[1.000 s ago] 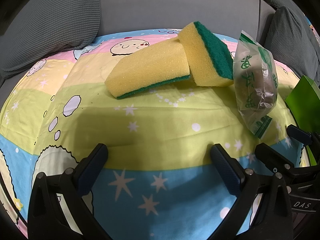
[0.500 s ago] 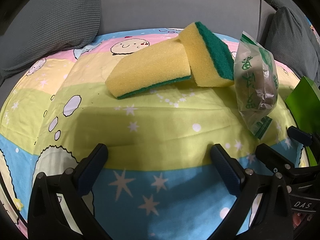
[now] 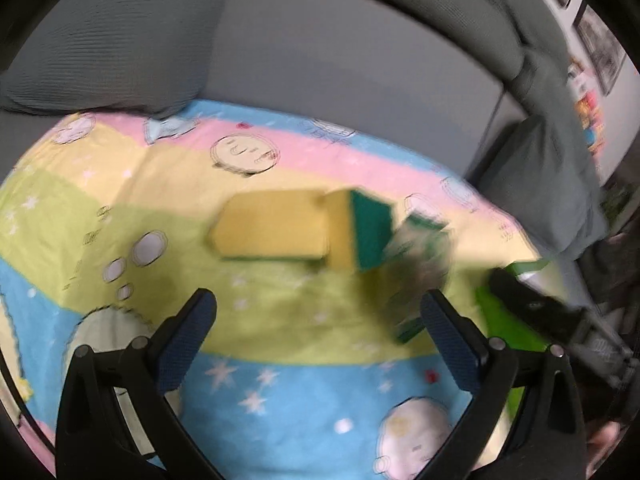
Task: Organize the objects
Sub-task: 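Grasp the clear green-print plastic bag with the right gripper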
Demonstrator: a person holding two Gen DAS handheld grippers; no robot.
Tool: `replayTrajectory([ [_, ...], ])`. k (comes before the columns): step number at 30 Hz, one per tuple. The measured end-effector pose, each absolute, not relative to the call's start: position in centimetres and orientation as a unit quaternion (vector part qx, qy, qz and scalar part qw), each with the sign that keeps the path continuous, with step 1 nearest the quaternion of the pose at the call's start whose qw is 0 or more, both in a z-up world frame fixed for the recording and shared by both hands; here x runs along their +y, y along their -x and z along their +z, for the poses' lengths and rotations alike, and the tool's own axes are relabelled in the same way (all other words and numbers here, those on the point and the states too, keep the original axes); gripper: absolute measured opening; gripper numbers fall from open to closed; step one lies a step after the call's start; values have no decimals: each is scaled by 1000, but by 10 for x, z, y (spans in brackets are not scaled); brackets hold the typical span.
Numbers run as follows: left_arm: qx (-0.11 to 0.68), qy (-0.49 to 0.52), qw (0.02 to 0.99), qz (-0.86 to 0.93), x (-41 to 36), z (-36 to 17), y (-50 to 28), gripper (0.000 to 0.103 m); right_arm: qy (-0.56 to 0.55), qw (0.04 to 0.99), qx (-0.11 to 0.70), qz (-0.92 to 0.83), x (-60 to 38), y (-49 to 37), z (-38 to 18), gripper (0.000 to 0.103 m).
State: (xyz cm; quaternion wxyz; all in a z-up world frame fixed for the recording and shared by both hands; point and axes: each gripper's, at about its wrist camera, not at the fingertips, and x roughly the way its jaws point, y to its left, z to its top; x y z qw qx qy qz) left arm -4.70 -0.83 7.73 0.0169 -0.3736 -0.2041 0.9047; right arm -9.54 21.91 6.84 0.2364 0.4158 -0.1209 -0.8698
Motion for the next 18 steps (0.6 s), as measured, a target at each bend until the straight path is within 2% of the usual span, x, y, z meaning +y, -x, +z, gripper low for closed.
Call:
replayTrajectory([
  [3, -203, 386, 50, 898, 1, 78, 67, 101, -433, 242, -127, -859, 212, 109, 67, 87],
  [7, -188, 407, 60, 892, 18, 65, 86, 99, -450, 245, -147, -846, 207, 136, 55, 85],
  [10, -181, 427, 61, 884, 28, 49, 92, 93, -460, 256, -165, -834, 215, 143, 42, 84],
  [12, -169, 441, 48, 880, 33, 42, 97, 90, -469, 253, -179, -827, 217, 146, 34, 80],
  [18, -157, 436, 63, 884, 49, 34, 99, 88, -482, 280, -176, -812, 205, 148, 28, 77],
])
